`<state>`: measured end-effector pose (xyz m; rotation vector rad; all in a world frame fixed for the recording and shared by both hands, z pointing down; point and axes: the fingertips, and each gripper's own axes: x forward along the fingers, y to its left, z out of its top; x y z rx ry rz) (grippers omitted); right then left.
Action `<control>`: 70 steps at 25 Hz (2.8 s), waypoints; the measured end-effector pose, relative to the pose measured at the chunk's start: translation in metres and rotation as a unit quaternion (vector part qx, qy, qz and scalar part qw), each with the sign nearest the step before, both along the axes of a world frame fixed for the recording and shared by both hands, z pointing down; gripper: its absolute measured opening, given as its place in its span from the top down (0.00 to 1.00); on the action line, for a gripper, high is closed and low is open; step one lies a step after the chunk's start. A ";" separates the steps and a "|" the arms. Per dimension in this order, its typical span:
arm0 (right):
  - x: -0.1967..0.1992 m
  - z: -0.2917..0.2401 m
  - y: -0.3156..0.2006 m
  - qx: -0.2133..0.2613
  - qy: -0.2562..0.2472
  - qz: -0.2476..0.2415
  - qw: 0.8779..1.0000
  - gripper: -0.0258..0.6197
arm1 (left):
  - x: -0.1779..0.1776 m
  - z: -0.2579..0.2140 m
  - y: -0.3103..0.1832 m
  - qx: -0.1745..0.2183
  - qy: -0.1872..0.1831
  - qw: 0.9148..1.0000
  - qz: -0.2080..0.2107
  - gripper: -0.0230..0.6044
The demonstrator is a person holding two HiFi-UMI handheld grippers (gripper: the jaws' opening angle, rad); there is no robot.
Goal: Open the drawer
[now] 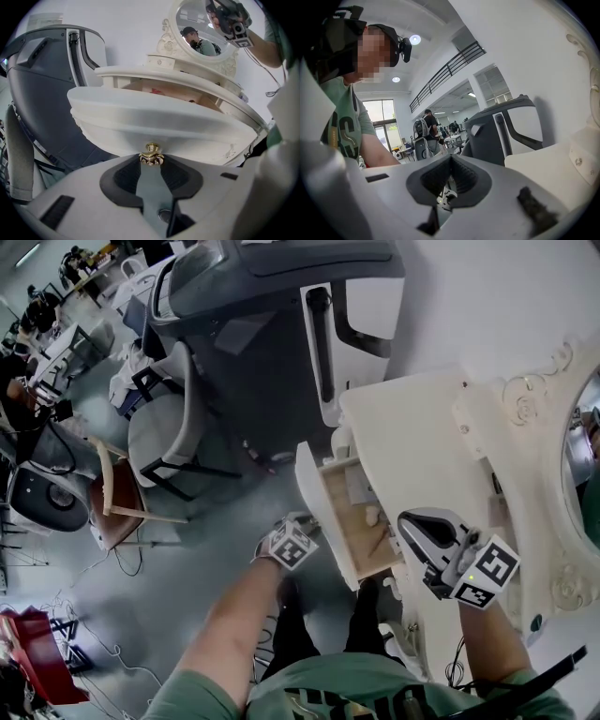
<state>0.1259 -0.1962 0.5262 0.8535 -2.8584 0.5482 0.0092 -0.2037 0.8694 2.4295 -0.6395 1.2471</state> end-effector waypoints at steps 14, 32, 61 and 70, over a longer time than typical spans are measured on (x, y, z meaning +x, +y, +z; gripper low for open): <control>-0.020 -0.002 0.001 0.001 -0.003 -0.012 1.000 0.94 | -0.019 -0.001 0.008 -0.001 -0.002 1.000 -0.009 0.74; -0.046 -0.001 0.001 0.000 -0.005 -0.029 1.000 0.94 | -0.046 -0.002 0.015 -0.002 0.001 1.000 -0.022 0.74; -0.050 0.003 0.001 -0.011 0.002 -0.026 1.000 0.94 | -0.057 -0.004 0.019 -0.004 0.020 0.999 -0.024 0.75; -0.036 -0.002 -0.004 -0.006 0.003 -0.015 1.000 0.94 | -0.057 -0.003 0.019 -0.005 0.013 1.000 -0.020 0.74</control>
